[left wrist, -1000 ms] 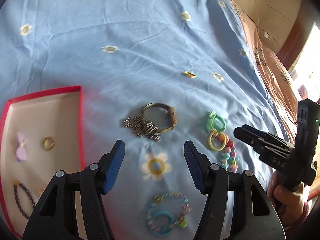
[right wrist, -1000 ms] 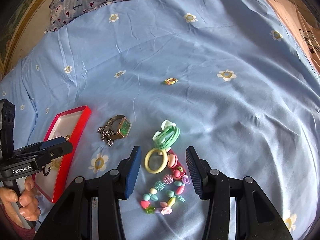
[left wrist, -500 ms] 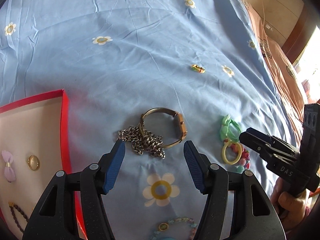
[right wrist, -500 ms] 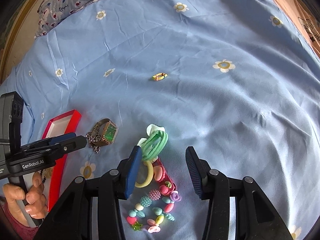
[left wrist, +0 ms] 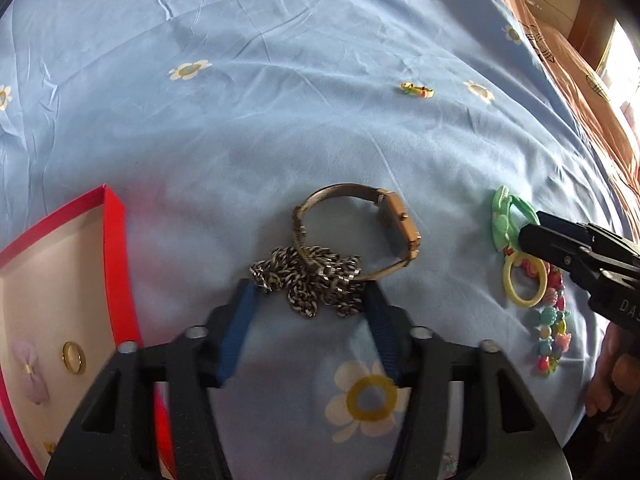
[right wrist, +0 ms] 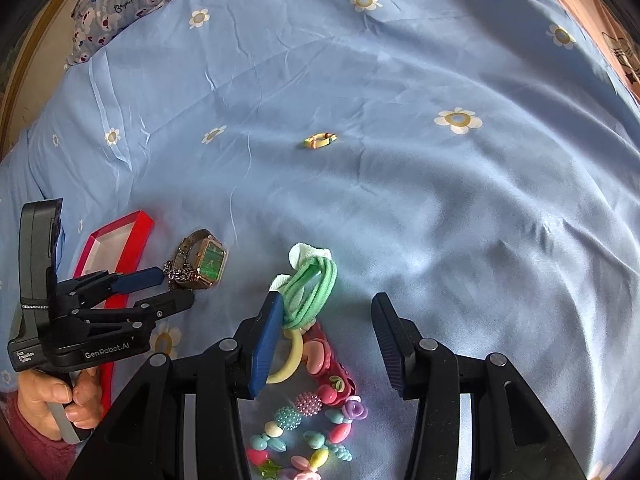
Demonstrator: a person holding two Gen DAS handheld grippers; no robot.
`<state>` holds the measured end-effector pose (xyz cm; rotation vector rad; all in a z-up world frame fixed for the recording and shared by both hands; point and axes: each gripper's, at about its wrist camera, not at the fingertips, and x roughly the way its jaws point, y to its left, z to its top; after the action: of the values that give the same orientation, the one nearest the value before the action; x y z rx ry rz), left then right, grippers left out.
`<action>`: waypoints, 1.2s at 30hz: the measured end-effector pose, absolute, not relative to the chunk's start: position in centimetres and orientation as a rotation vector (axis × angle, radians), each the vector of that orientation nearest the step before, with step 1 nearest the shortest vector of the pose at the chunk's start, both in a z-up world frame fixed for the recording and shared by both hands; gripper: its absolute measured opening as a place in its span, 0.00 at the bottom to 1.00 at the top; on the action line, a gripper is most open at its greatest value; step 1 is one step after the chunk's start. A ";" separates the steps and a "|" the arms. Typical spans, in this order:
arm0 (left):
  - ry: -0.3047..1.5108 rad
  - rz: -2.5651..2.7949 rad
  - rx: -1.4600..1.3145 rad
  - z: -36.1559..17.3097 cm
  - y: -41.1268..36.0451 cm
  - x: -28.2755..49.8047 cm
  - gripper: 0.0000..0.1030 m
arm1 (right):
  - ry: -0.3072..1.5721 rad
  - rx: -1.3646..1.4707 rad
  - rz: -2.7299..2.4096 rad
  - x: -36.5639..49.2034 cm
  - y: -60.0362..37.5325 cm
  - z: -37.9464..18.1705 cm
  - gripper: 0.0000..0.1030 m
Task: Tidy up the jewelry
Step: 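Grasp the silver chain with the left tool while the right tool grasps the green hair tie, then carry the silver chain and green hair tie over the red box lid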
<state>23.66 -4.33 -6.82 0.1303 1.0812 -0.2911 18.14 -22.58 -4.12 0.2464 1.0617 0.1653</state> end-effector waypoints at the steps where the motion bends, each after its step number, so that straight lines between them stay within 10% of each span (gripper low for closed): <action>1: 1.084 -0.303 0.123 -6.8 -4.3 23.8 0.17 | 1.061 0.245 0.164 18.2 -22.5 -4.2 0.45; 4: 1.082 -0.319 0.100 -6.7 -4.0 23.9 0.14 | 1.052 0.229 0.160 18.5 -22.2 -4.3 0.39; 8: 1.063 -0.334 0.065 -6.3 -3.5 23.6 0.09 | 1.047 0.217 0.148 18.7 -22.0 -4.4 0.06; 36: 0.813 -0.287 -0.095 4.5 4.1 14.3 0.08 | 0.927 0.187 0.326 15.9 -15.4 1.8 0.06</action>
<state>14.29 4.07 4.52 -0.0949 0.8127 -0.2875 15.89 -15.41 1.80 0.1866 0.9274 0.3264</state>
